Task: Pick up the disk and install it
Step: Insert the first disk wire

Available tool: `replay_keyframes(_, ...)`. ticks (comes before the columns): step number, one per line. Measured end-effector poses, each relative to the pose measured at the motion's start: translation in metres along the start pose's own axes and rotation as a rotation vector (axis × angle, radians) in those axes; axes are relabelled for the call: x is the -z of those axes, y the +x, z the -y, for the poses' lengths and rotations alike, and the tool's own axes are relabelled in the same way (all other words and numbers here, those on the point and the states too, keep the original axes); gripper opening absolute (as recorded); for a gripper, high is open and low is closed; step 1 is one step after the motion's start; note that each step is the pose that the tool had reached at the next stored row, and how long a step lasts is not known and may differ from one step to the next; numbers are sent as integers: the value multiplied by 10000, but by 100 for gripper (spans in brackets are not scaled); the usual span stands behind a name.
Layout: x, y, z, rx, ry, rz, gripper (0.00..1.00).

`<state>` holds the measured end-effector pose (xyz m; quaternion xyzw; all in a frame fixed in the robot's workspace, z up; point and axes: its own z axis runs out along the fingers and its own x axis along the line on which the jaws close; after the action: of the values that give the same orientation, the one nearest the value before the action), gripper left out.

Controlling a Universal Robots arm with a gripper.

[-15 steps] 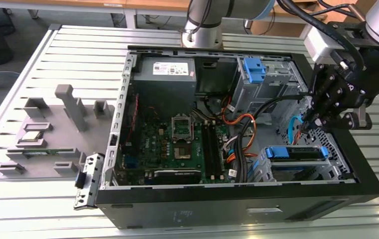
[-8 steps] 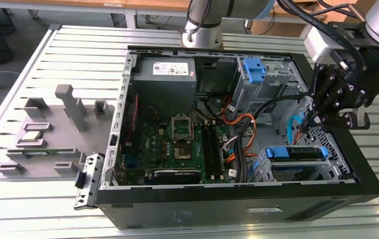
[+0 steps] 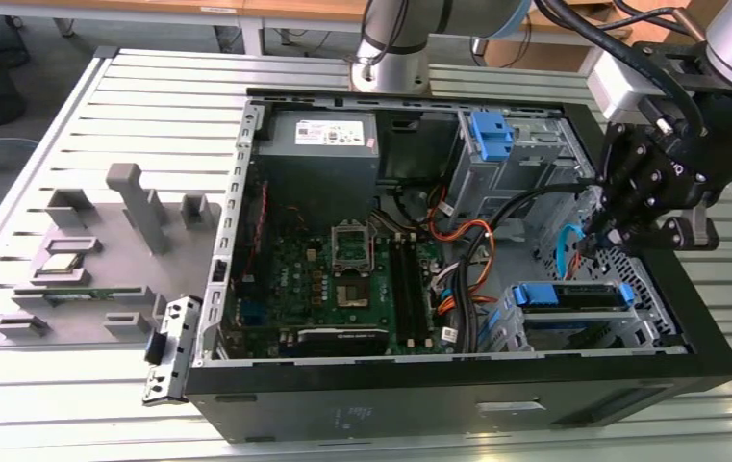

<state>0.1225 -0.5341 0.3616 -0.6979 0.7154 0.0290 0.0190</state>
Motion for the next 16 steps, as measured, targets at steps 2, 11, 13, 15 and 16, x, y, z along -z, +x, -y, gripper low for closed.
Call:
replay_keyframes(2, 0, 0, 0, 0, 0, 0, 23)
replay_keyframes(11, -54, 4, 1, -3, 5, -214, 30)
replay_keyframes(13, -67, 4, 1, -4, 8, -330, 30)
replay_keyframes(15, -74, 5, 1, -6, 12, -479, 30)
replay_keyframes(16, -77, 5, 1, -7, 14, -557, 30)
